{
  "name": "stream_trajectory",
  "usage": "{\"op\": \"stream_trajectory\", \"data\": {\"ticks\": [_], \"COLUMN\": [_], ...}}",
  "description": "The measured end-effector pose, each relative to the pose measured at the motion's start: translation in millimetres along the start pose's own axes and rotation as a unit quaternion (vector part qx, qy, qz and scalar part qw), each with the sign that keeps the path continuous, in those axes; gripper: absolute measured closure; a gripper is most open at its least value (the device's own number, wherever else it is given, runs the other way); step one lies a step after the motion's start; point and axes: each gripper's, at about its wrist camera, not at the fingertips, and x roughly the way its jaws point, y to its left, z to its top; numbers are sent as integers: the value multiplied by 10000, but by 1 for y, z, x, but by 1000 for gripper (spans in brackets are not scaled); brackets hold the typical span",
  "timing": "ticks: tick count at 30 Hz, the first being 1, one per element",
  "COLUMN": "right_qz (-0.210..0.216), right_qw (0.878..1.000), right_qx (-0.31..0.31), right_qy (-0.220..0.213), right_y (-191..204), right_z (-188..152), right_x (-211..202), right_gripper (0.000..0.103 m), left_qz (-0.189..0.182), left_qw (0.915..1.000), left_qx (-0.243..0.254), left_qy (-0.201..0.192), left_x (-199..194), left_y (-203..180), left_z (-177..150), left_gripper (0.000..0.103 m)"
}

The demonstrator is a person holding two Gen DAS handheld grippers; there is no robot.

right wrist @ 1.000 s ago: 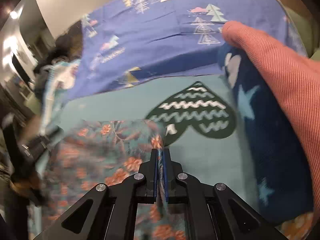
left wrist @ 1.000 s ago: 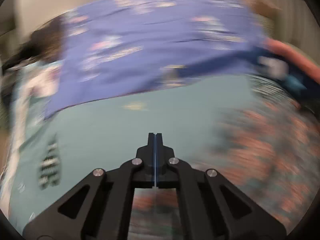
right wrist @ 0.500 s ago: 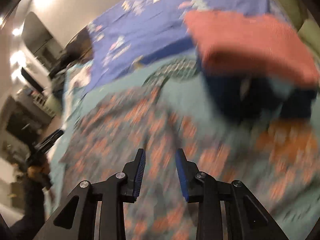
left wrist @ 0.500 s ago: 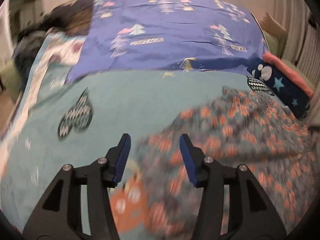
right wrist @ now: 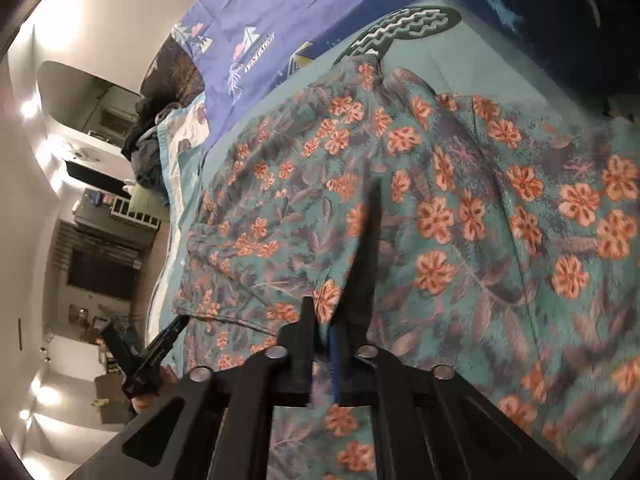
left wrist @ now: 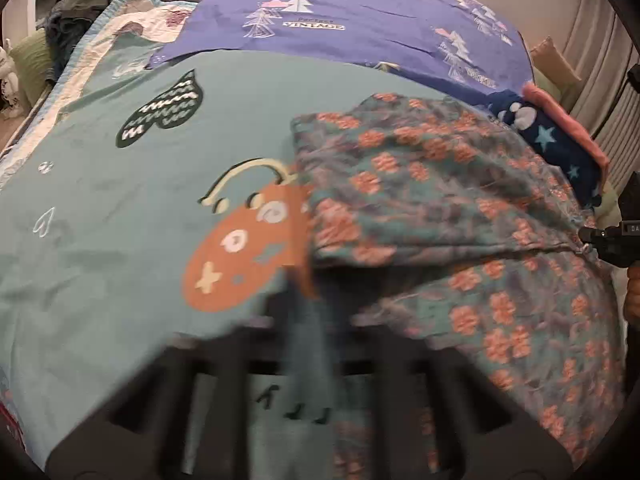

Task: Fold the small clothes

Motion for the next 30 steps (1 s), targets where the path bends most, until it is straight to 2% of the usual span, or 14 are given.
{"op": "stream_trajectory", "data": {"ticks": [3,5,6,10,11,12,14,19,20,21,23,26,28,30], "right_qz": [-389,-929,-958,-342,-277,-230,-32,85,22,-64,-131,-406,-1047,-1358], "right_qw": [9988,9950,9945,9993,9996,9996,9999,9975,9980,9989,9983,9927,9897,9891], "right_qx": [-239,-352,-325,53,85,94,135,628,603,454,43,-369,-534,-383], "right_qy": [-165,125,282,164,5,-95,10,317,200,103,-562,-1074,-818,-422], "right_y": [10,2,-4,-20,-21,-20,-22,-34,-31,-26,-8,8,4,-9], "right_z": [-4,-6,-9,-7,-3,3,17,38,43,46,49,48,52,55], "right_x": [-19,-13,-10,-19,-24,-24,-12,29,33,33,14,-3,10,24], "right_gripper": [97,87,75,63,57,54,54,57,83,99,99,98,94,84], "left_qz": [729,907,903,317,174,95,169,390,387,366,356,422,439,512], "left_qw": [9964,9955,9957,9994,9997,9998,9995,9983,9986,9989,9992,9988,9986,9981], "left_qx": [399,263,173,-127,-100,-8,218,425,367,278,170,219,254,284], "left_qy": [-149,29,65,-106,-161,-177,-158,-51,-57,-60,-65,-108,-128,-181], "left_x": [-4,1,1,-14,-18,-20,-16,9,11,11,10,6,5,1], "left_y": [-4,10,15,21,18,13,2,-13,-12,-10,-7,-6,-7,-9], "left_z": [-3,-6,-8,-13,-12,-10,-4,6,8,11,12,7,4,2], "left_gripper": [100,100,100,100,95,82,66,65,65,65,65,65,65,65]}}
